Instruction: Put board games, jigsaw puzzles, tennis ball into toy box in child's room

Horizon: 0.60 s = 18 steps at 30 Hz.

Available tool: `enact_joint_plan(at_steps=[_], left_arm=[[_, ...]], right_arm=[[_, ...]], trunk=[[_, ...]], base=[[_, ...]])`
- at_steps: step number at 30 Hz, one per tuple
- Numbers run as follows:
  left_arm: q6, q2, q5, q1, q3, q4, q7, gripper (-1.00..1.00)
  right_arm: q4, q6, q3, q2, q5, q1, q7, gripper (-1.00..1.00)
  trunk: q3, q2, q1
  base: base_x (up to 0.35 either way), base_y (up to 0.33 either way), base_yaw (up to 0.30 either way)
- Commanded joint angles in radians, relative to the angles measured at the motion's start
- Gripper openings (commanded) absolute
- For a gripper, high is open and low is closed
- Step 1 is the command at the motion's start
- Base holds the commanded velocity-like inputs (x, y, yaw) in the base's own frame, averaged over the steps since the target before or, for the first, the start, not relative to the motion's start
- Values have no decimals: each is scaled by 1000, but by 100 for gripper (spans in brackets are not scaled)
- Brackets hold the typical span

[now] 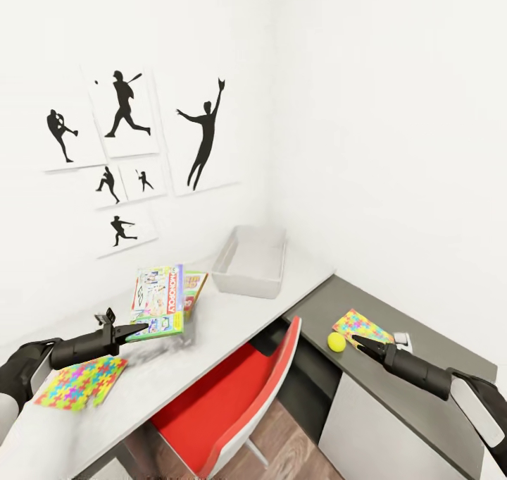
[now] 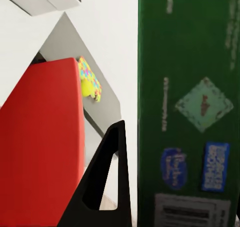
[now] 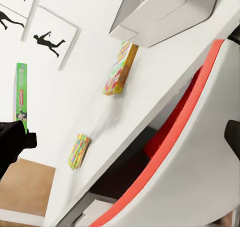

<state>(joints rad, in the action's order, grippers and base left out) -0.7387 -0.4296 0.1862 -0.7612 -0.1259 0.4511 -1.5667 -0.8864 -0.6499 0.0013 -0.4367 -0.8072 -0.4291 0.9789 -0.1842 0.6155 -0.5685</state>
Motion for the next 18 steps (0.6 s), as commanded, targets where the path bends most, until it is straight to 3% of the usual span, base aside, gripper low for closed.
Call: enact_joint_plan(at_steps=[1,10,18], left_arm=[[-10,0,-1,-1,-1,0,-4,-100],[-10,0,-1,-1,-2,0,-4,-100],[-10,1,-1,-1,-1,0,-4,-100]], right_arm=[[0,-7,0,-1,-6,0,0,100],[0,-7,0,-1,-6,0,0,100],[0,-7,0,-1,-6,0,1,100]], trunk=[[-2,2,0],[-2,2,0],[-2,2,0]], base=[[1,0,292],[7,-1,292],[157,-97,292]])
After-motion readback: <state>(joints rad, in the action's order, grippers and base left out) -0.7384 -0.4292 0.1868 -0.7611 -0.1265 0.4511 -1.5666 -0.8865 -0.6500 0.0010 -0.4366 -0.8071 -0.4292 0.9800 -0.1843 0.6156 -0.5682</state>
